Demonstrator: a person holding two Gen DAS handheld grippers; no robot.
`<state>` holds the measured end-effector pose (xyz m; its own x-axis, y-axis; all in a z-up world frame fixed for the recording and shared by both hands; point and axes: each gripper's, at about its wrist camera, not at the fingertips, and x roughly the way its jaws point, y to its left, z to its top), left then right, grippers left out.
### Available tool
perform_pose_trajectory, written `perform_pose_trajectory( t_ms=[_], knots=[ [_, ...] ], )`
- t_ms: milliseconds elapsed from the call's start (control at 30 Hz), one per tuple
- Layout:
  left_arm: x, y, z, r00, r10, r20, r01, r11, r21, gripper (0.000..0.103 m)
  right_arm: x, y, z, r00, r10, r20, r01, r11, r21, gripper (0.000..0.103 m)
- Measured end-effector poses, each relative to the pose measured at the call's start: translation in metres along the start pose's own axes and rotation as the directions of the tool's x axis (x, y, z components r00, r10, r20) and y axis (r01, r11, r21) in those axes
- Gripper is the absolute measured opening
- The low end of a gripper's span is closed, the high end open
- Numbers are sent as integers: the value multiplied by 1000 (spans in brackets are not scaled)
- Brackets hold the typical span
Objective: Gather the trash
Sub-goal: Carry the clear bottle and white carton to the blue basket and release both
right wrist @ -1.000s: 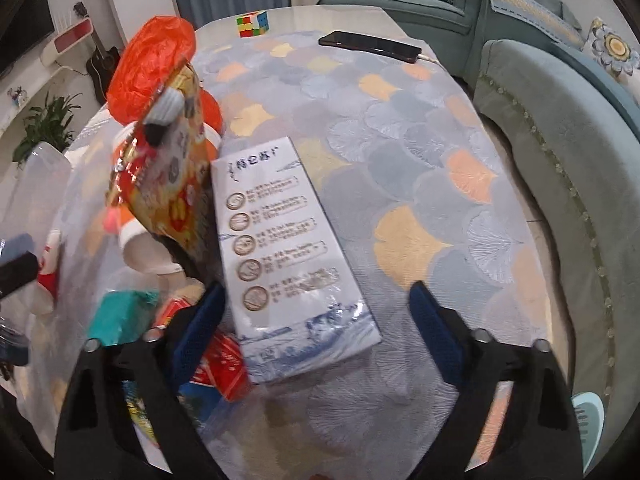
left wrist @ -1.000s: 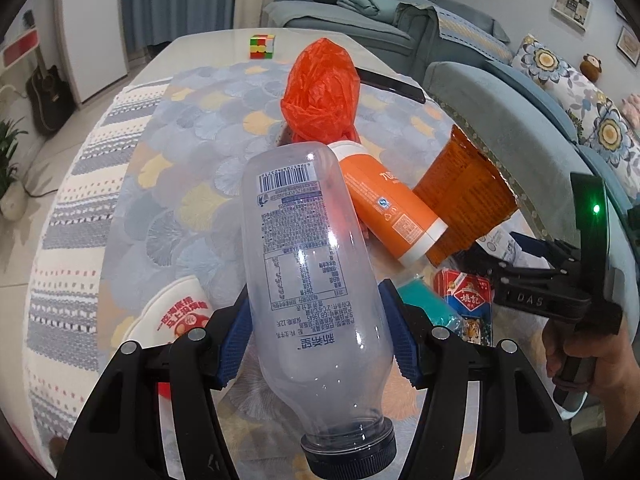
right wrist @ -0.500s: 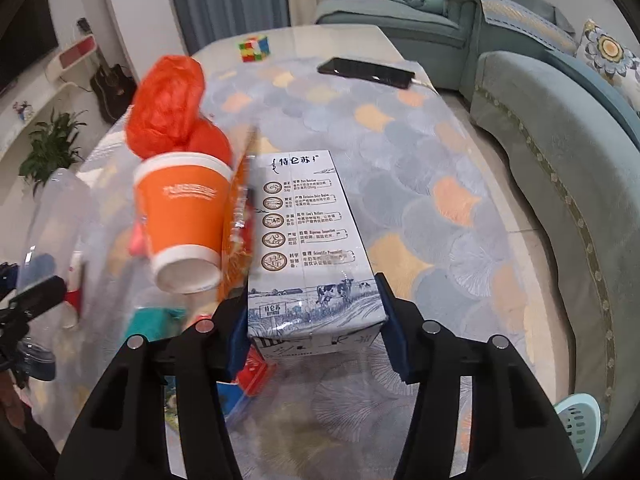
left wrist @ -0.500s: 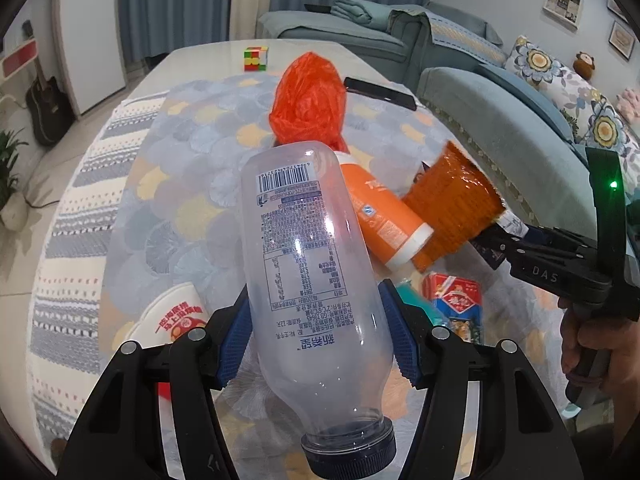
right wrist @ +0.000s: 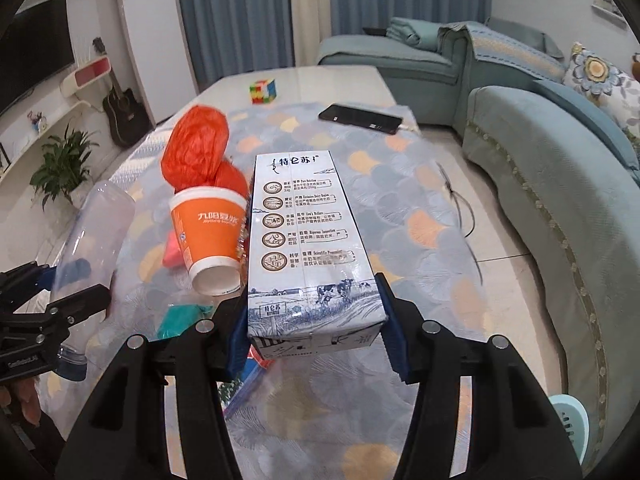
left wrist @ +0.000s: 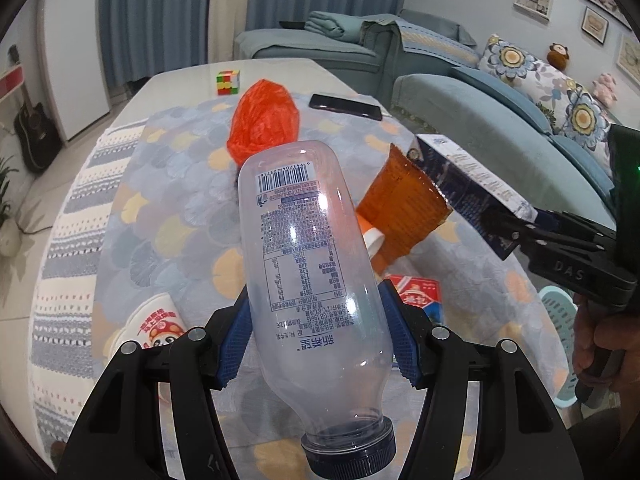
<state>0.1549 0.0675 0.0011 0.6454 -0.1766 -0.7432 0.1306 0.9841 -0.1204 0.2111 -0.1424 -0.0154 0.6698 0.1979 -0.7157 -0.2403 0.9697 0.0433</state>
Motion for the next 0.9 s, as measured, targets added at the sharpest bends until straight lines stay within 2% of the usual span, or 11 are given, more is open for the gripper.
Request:
perform_pose_trajectory(
  t_ms=[333, 467, 667, 900],
  knots=[
    [-28, -28, -1, 996, 5, 85, -11, 997, 73, 59, -71, -17, -22, 992, -29, 121, 24, 999, 38, 51],
    [-40, -38, -1, 993, -5, 114, -6, 995, 95, 59, -91, -31, -31, 988, -50, 145, 40, 997, 70, 51],
    [-61, -60, -8, 984, -21, 179, -10, 985, 171, 59, -129, -60, -61, 980, -109, 169, 84, 986, 147, 51],
    [-75, -87, -17, 974, -74, 215, 17, 966, 258, 59, -187, -92, -108, 956, -199, 216, 147, 961, 234, 51]
  ],
)
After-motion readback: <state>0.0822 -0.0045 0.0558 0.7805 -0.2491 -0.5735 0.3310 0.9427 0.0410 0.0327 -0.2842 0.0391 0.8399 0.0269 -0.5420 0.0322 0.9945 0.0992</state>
